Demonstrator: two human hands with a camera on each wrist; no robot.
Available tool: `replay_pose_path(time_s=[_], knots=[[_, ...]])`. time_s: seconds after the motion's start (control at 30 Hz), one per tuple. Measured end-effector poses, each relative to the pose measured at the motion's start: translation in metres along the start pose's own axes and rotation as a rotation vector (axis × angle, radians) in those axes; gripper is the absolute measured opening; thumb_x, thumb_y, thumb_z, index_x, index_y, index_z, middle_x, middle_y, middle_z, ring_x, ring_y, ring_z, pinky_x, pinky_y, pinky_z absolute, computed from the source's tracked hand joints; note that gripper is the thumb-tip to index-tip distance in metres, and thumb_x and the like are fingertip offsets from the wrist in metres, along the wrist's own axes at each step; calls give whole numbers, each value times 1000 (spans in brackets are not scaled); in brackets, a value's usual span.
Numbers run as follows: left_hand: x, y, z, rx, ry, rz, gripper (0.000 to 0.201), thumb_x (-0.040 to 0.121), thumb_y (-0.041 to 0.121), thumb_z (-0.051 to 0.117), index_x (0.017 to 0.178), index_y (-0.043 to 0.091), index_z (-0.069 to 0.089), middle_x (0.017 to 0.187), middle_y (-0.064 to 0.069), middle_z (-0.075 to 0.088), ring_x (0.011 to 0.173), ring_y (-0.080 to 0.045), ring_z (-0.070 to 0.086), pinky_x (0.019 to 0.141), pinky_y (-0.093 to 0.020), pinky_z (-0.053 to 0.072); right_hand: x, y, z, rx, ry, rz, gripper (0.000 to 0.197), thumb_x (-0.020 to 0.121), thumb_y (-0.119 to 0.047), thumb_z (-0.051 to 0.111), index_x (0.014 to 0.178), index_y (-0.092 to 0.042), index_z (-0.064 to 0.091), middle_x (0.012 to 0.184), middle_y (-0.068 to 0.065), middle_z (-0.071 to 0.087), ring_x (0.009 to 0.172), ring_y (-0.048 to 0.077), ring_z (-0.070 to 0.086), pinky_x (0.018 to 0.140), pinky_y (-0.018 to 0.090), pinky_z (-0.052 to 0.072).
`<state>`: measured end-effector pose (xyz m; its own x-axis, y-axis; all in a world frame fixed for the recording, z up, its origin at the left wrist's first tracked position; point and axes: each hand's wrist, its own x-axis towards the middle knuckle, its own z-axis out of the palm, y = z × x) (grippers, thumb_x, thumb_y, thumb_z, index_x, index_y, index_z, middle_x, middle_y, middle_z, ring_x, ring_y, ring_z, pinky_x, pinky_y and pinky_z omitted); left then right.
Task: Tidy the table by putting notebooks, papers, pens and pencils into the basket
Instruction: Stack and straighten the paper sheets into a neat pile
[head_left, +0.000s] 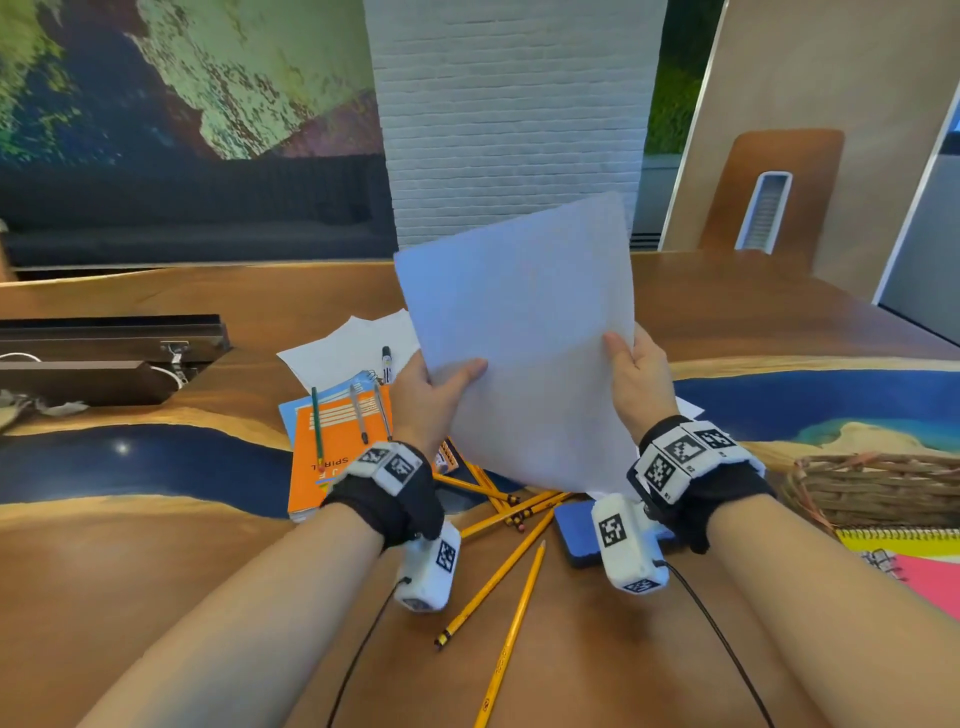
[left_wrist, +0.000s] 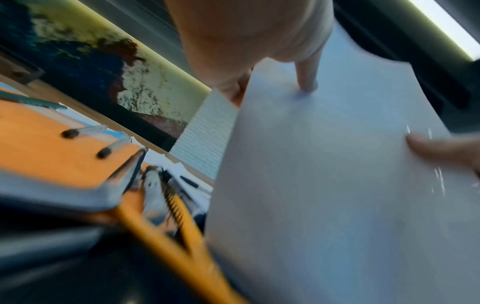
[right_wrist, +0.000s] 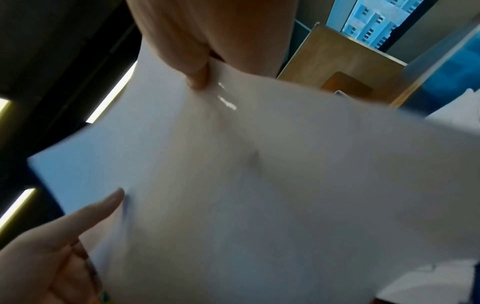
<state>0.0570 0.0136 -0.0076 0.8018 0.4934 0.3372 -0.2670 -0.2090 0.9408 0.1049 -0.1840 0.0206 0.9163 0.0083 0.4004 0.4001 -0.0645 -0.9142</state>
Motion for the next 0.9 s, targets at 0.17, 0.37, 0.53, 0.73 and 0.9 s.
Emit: replay_pose_path(time_s=[0.17, 0.37, 0.53, 0.73, 0.9], knots=[[28, 21, -13, -75, 24, -112, 23, 75, 13, 78, 96, 12, 69, 98, -8, 71, 90, -27, 68, 83, -40, 56, -2, 9, -2, -99, -234, 120, 28, 92, -13, 57, 119, -8, 58, 110, 6, 64, 91, 14, 62, 85, 26, 53], [40, 38, -34, -139, 152, -5, 19, 82, 10, 70, 101, 12, 68, 96, -4, 69, 77, -12, 66, 71, -25, 55, -15, 45, -14, -772, -634, 277, 59, 76, -17, 76, 130, -11, 51, 133, 5, 54, 122, 23, 50, 98, 28, 38], [45, 42, -47, -121, 215, 14, 14, 86, 15, 67, 100, 12, 69, 93, 1, 69, 74, -11, 64, 66, -23, 52, -22, 59, -15, -992, -663, 338, 69, 77, -22, 75, 137, -12, 43, 143, 6, 41, 131, 22, 39, 103, 26, 33], [41, 36, -47, -99, 191, -87, 4, 83, 20, 67, 82, 16, 68, 79, 5, 67, 69, -17, 60, 65, -26, 50, -23, 52, -12, -1007, -664, 284, 42, 87, -23, 62, 127, -13, 55, 136, 8, 49, 125, 23, 45, 101, 26, 34], [33, 35, -39, -84, 104, -143, 10, 84, 27, 69, 87, 18, 69, 91, -2, 71, 79, -23, 66, 79, -38, 54, -25, 52, -16, -1009, -691, 313, 20, 84, -17, 66, 102, -10, 64, 104, 10, 64, 111, 29, 57, 85, 28, 42]])
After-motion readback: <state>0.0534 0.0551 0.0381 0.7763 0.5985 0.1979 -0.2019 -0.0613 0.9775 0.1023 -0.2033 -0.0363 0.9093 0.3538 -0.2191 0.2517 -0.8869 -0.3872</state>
